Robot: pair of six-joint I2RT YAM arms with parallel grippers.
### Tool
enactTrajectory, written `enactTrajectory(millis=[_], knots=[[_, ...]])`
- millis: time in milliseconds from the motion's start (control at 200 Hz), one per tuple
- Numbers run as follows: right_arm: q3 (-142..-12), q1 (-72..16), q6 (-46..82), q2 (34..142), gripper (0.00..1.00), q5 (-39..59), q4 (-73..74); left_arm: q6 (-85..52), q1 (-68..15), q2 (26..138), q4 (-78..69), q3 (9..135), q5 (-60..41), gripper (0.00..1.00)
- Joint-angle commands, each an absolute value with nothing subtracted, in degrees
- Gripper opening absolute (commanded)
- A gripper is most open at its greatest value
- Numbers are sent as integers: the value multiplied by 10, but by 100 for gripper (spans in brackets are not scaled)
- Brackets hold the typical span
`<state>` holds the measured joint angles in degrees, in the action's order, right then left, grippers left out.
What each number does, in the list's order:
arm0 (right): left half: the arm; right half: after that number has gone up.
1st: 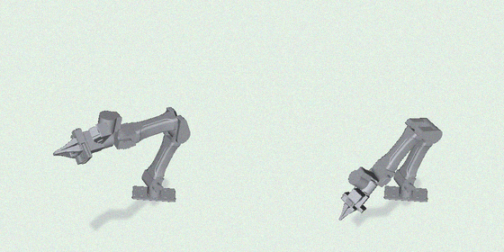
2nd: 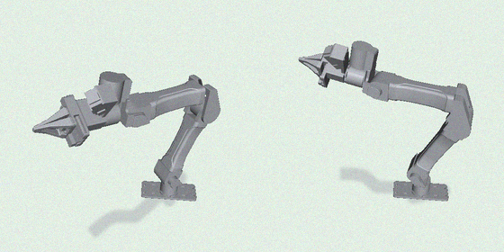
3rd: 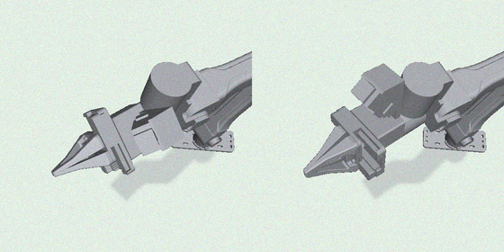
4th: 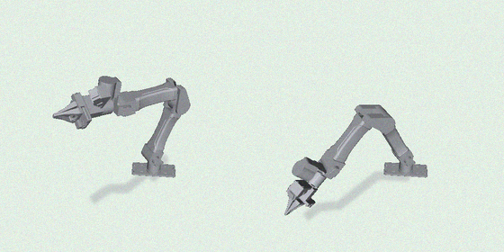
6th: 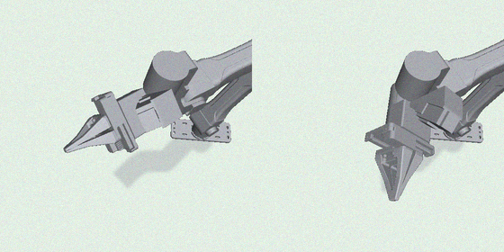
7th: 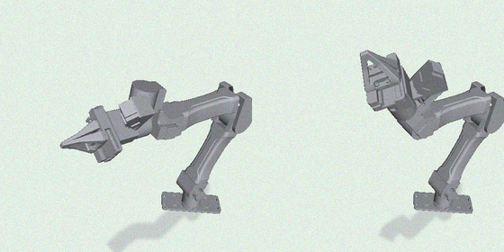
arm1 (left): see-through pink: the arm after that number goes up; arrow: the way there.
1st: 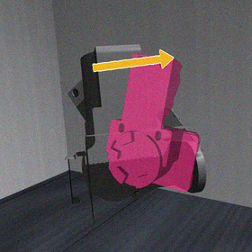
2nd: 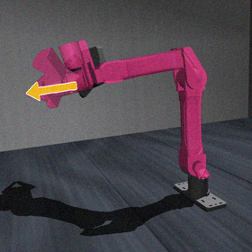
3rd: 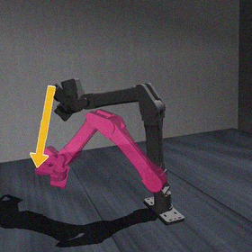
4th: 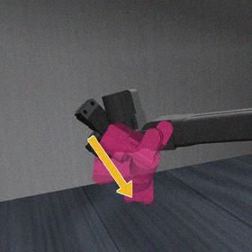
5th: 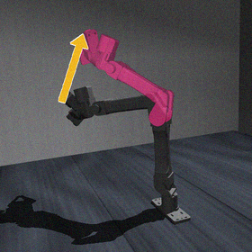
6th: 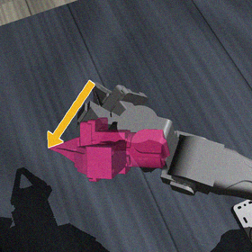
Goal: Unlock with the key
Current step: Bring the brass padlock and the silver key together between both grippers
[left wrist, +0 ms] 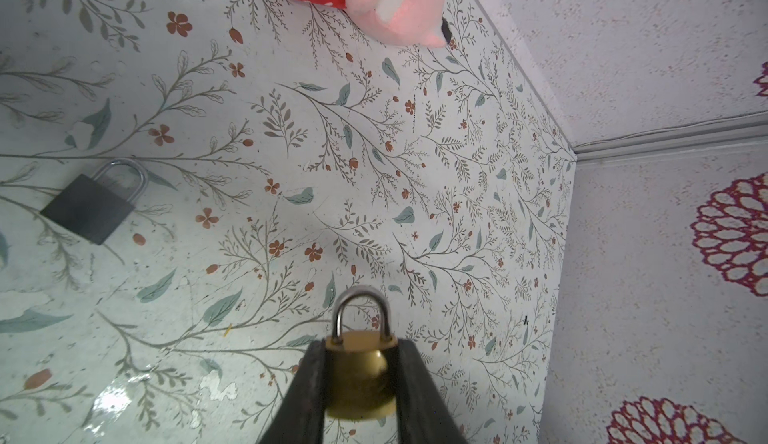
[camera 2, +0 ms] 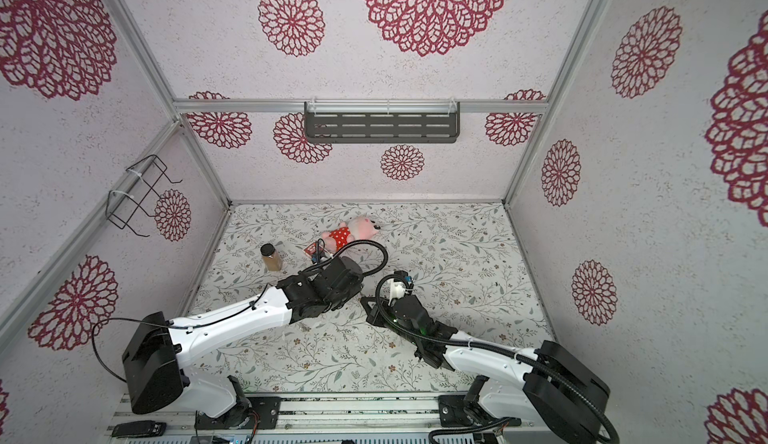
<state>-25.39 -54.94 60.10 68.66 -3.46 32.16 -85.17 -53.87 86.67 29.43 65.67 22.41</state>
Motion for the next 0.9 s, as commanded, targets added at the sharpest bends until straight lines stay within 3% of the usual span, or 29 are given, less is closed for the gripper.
enactTrajectory(millis=[0,896], knots=[[-273,-554,612,695,0,-54,361,-864,-545,852,286,652,242,8],[-291,-555,608,713,0,-57,328,-867,-547,843,283,649,250,4]])
